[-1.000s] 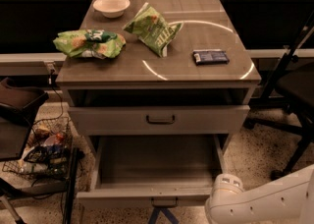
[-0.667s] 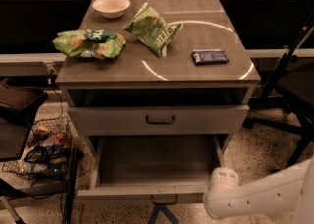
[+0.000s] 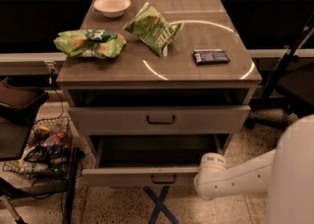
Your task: Close middle drawer
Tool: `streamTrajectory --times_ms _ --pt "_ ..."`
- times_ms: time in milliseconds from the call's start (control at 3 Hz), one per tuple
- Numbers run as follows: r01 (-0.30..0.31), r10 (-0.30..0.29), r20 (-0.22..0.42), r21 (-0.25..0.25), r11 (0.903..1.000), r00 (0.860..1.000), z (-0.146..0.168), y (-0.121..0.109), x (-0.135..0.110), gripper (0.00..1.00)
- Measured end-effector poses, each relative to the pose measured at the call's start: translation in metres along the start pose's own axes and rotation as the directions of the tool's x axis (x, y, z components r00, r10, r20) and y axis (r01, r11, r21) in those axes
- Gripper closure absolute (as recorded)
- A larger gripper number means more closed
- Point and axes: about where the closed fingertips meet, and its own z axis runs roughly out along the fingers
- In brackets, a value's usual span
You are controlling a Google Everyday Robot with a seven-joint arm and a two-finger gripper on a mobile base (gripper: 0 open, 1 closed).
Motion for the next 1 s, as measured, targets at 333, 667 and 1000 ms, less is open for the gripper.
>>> streamTrajectory --times_ms 333,667,1000 --pt "0.052 -0.052 0.003 0.019 0.9984 0.999 0.014 -0.039 -0.002 1.0" --pt "0.052 -0.052 0.004 0.019 0.9984 0.999 0.013 -0.038 -0.003 1.0" --pt "0.084 -0.084 0.006 0.026 0.9961 0.996 0.02 -0.061 -0.005 1.0"
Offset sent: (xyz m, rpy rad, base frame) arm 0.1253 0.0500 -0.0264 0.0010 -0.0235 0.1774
